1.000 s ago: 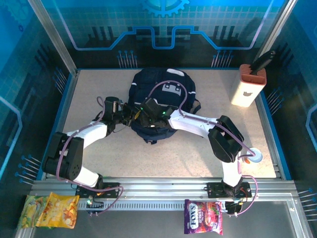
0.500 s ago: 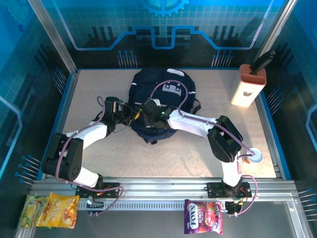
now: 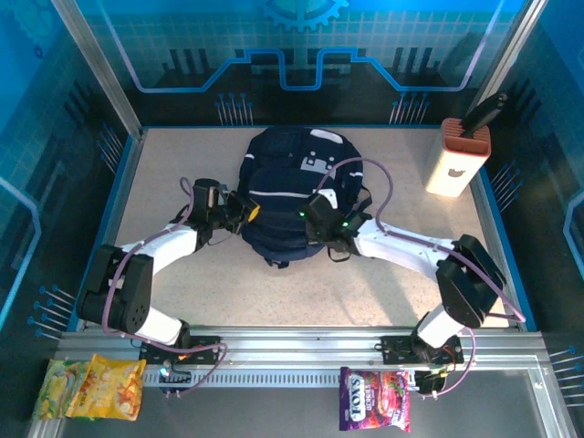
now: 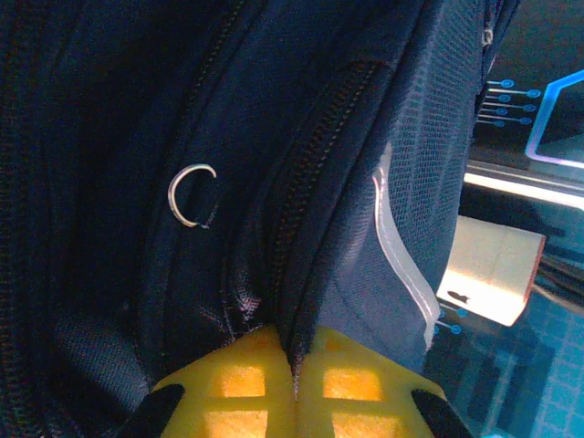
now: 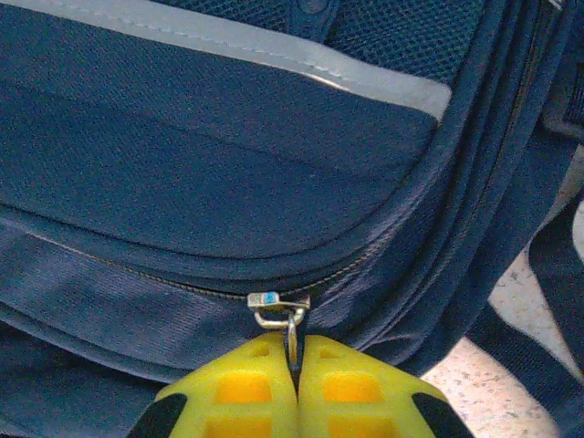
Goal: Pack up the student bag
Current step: Zip the student bag at the top-center of the table.
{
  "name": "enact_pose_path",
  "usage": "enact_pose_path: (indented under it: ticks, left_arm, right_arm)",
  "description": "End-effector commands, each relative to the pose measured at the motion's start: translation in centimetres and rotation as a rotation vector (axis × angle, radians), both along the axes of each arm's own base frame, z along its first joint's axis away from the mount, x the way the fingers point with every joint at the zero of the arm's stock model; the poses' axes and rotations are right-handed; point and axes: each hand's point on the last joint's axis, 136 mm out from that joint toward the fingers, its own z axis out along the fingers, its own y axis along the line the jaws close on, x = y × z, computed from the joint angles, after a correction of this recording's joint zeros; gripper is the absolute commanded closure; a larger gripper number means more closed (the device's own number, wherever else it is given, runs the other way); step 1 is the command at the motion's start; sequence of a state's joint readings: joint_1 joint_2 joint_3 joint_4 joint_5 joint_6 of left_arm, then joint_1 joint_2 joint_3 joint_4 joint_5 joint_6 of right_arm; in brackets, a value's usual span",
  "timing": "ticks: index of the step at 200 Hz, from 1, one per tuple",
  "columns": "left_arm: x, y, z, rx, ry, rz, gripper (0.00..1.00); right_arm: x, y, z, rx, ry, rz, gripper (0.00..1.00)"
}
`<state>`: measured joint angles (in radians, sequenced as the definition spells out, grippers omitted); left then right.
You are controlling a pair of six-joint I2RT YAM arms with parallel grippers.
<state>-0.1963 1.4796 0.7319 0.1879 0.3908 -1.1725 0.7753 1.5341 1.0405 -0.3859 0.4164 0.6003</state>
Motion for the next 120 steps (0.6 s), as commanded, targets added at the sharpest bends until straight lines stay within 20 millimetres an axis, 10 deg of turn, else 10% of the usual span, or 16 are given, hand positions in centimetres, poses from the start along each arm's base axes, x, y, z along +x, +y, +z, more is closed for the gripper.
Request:
enact_pose_path:
  ticks: [1, 120]
  left_arm:
    - [0.7, 1.1, 1.6, 0.078, -0.062, -0.03, 1.0]
    - [-0.6, 1.1, 0.1, 0.21, -0.002, -0.245, 1.0]
  right_arm:
    - [0.1, -0.2, 1.6, -0.03, -0.028, 0.148, 1.0]
    - [5.5, -7.0, 1.3, -0.172, 0.044, 0.107, 0.95]
